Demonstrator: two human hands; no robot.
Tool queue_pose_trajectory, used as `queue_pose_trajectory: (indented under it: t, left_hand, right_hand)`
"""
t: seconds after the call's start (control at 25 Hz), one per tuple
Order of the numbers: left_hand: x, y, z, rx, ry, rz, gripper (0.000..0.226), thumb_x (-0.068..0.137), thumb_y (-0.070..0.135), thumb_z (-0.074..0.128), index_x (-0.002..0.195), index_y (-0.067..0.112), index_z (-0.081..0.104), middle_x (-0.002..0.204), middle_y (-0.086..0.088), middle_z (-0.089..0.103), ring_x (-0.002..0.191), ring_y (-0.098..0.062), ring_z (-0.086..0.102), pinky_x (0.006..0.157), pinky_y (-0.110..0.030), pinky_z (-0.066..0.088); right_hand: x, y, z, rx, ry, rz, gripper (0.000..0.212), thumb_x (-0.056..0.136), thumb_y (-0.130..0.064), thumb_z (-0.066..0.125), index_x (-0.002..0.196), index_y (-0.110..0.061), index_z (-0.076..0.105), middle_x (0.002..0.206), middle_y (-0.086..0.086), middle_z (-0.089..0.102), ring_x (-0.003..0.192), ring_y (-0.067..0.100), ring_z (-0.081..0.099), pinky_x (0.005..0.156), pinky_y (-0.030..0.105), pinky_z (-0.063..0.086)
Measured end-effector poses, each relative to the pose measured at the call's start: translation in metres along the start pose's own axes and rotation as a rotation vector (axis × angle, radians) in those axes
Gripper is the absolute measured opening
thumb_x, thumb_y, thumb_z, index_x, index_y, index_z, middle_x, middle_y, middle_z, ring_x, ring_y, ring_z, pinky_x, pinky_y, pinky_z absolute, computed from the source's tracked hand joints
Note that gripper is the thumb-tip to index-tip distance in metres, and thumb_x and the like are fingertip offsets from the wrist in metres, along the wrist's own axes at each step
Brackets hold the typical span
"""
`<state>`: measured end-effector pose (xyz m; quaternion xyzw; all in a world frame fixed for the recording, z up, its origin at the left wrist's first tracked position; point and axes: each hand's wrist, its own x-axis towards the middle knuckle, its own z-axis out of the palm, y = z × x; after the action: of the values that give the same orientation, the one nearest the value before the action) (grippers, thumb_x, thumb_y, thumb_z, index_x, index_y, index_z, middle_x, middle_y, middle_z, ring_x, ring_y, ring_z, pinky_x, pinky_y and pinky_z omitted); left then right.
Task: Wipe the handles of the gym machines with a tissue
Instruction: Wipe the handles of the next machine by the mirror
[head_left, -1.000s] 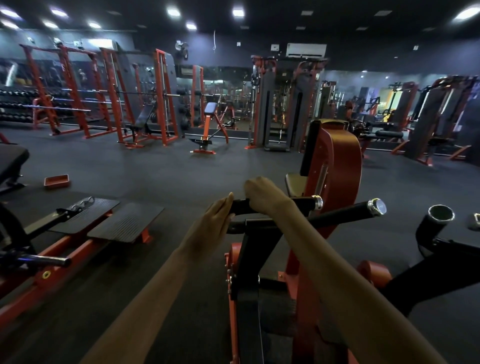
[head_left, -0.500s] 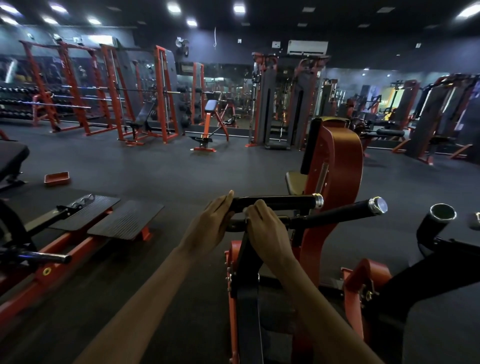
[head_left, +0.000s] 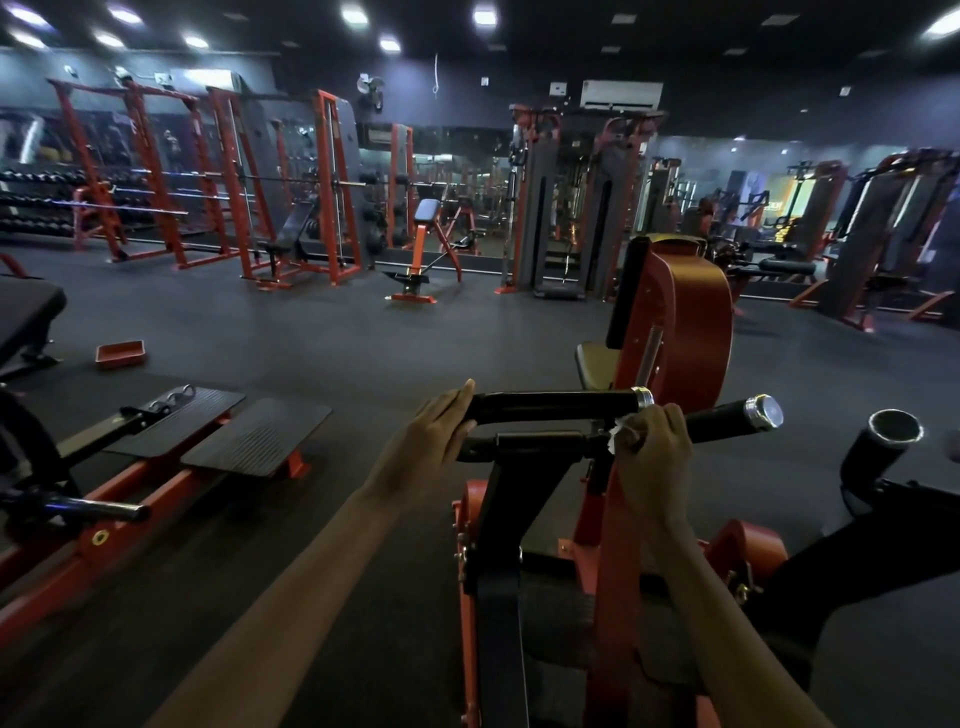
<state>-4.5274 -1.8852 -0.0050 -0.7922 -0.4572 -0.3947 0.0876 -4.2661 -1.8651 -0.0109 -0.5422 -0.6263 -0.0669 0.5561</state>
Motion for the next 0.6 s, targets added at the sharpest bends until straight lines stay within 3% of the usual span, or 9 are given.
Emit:
queue_pose_trajectory:
  t: [0.16, 0.28, 0.36, 0.44, 0.6]
  left_hand:
    - [0.001, -0.001, -0.001, -0.015, -0.018, 0.001, 0.051, 0.097, 0.029, 0.032, 0.139, 0.000, 0.037, 0.132, -0.019, 0.053, 0.122, -0.027, 0.052, 0.104, -0.034, 0.042]
    - [0.001, -0.002, -0.002, -0.028, -0.028, 0.002, 0.050, 0.097, 0.026, 0.036, 0.139, 0.001, 0.036, 0.133, -0.017, 0.052, 0.123, -0.025, 0.051, 0.104, -0.037, 0.043]
    - [0.001, -0.003, -0.005, -0.056, -0.045, 0.011, 0.050, 0.096, 0.026, 0.038, 0.139, 0.001, 0.036, 0.132, -0.017, 0.053, 0.122, -0.024, 0.052, 0.103, -0.036, 0.045]
    - [0.004, -0.007, -0.010, -0.103, -0.071, 0.035, 0.049, 0.095, 0.025, 0.041, 0.137, 0.000, 0.040, 0.130, -0.017, 0.055, 0.119, -0.024, 0.054, 0.101, -0.032, 0.046]
    - [0.015, -0.017, -0.021, -0.145, -0.135, 0.084, 0.042, 0.094, 0.010, 0.052, 0.135, 0.001, 0.045, 0.127, -0.016, 0.057, 0.115, -0.021, 0.057, 0.098, -0.016, 0.041]
  right_hand:
    - [-0.016, -0.022, 0.019, 0.210, 0.032, 0.024, 0.016, 0.078, 0.005, 0.067, 0.073, -0.002, 0.054, 0.085, 0.005, 0.051, 0.069, 0.017, 0.051, 0.059, 0.024, 0.046]
    - [-0.027, -0.044, 0.033, 0.273, -0.055, 0.017, 0.015, 0.082, 0.001, 0.065, 0.075, -0.006, 0.054, 0.087, 0.001, 0.051, 0.070, 0.012, 0.051, 0.063, 0.021, 0.048]
    - [-0.034, -0.060, 0.042, 0.292, -0.137, -0.107, 0.013, 0.086, -0.003, 0.060, 0.077, -0.007, 0.052, 0.088, 0.002, 0.050, 0.069, 0.009, 0.048, 0.061, 0.017, 0.046]
    - [-0.041, -0.076, 0.052, 0.276, -0.196, -0.256, 0.011, 0.088, -0.003, 0.057, 0.079, -0.005, 0.052, 0.089, 0.003, 0.049, 0.068, 0.008, 0.045, 0.059, 0.019, 0.046]
    - [-0.050, -0.088, 0.062, 0.313, -0.172, -0.150, 0.009, 0.091, -0.004, 0.055, 0.083, -0.006, 0.052, 0.092, 0.000, 0.046, 0.072, 0.008, 0.046, 0.062, 0.017, 0.046]
